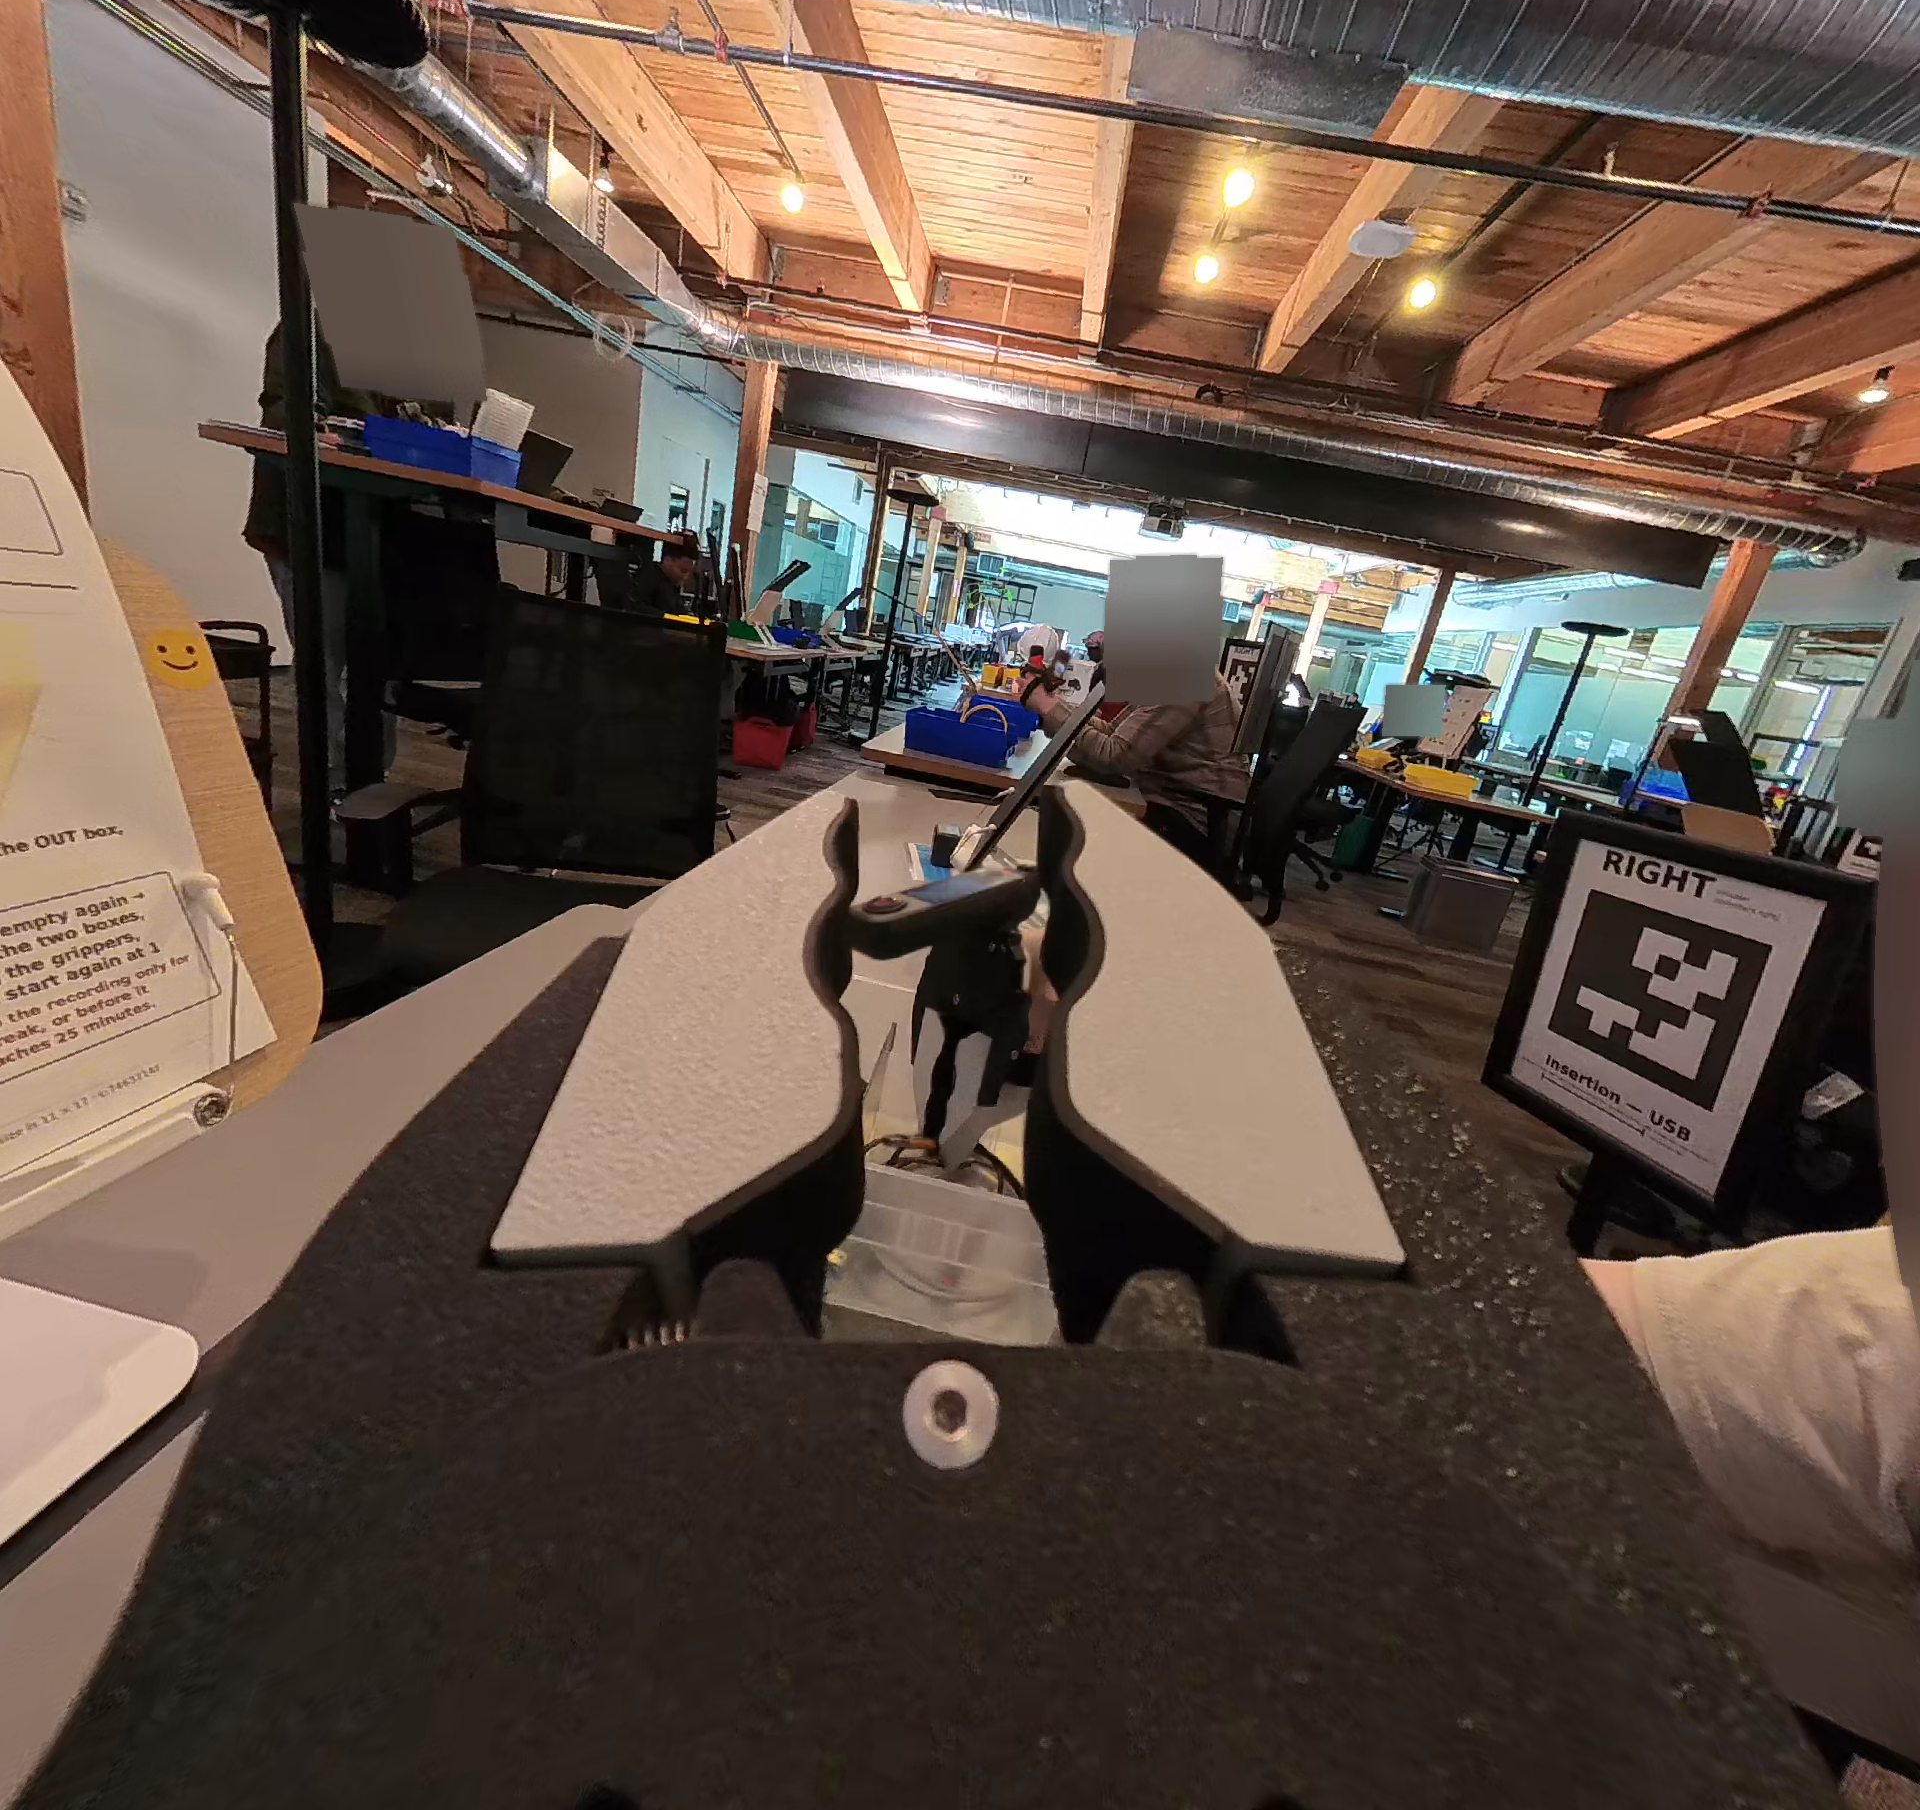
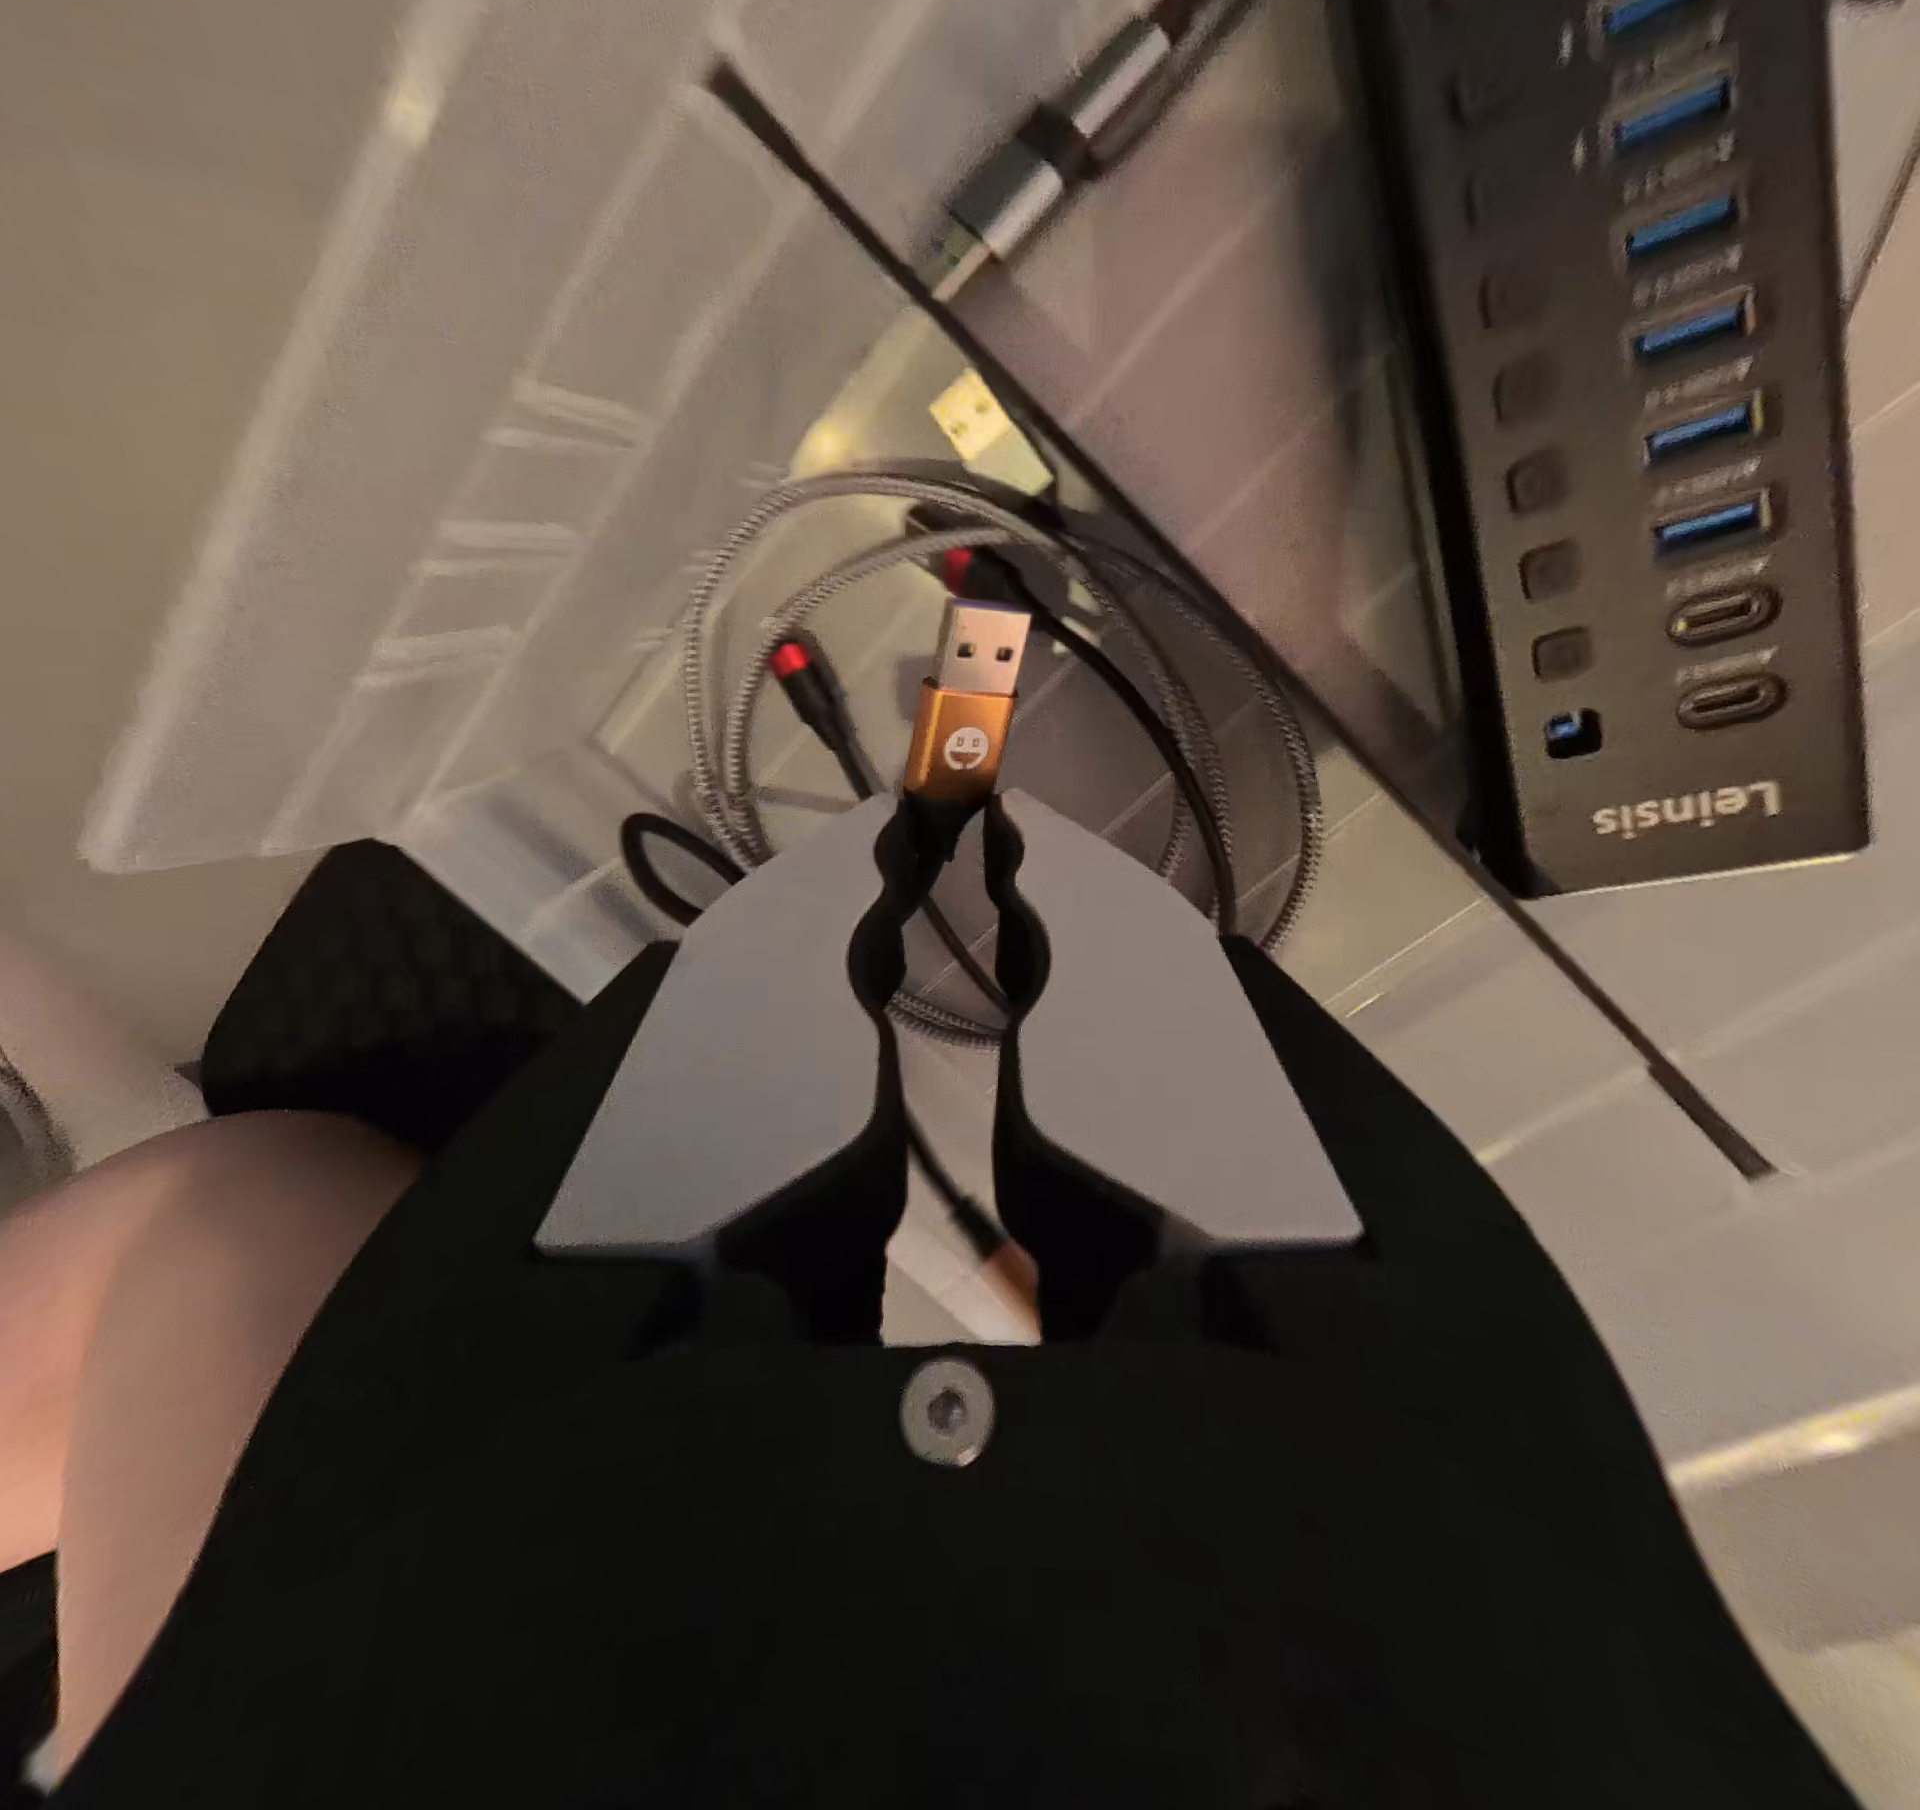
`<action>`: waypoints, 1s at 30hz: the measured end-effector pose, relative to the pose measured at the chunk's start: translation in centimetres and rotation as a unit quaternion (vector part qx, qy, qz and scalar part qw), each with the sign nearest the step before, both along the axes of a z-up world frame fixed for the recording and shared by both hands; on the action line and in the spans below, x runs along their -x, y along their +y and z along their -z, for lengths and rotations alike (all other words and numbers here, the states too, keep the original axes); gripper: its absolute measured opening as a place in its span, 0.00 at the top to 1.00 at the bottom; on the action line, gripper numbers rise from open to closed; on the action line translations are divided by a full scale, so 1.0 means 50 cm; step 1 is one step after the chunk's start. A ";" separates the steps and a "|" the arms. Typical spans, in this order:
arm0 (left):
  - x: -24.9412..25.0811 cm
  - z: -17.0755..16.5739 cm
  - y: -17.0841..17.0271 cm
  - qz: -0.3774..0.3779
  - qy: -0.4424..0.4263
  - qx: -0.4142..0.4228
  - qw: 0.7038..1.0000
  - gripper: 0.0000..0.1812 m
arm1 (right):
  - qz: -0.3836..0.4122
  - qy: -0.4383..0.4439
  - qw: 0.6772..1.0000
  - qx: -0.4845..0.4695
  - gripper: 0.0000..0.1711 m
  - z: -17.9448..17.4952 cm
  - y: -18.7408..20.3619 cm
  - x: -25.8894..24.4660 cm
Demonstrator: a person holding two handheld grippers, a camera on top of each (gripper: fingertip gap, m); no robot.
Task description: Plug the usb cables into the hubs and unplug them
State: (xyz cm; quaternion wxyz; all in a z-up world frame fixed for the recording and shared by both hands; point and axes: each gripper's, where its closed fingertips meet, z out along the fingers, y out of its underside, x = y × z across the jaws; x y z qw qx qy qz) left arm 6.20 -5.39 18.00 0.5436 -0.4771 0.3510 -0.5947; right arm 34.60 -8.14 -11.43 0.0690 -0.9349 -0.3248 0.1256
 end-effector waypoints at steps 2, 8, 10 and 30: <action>-0.002 0.000 -0.002 0.001 0.001 -0.002 1.000 0.82 | 0.019 0.005 0.999 0.031 0.92 0.031 -0.001 -0.013; -0.011 0.007 -0.002 0.003 0.015 -0.001 1.000 0.82 | 0.054 0.071 0.994 0.061 0.84 0.044 0.014 0.004; -0.009 0.006 -0.001 0.002 0.016 -0.002 1.000 0.82 | 0.060 0.096 0.993 0.035 0.82 0.013 0.021 0.009; 0.524 0.202 0.097 -0.530 0.357 0.230 0.734 0.74 | 0.366 0.042 0.928 -0.050 0.77 -0.026 -0.032 -0.260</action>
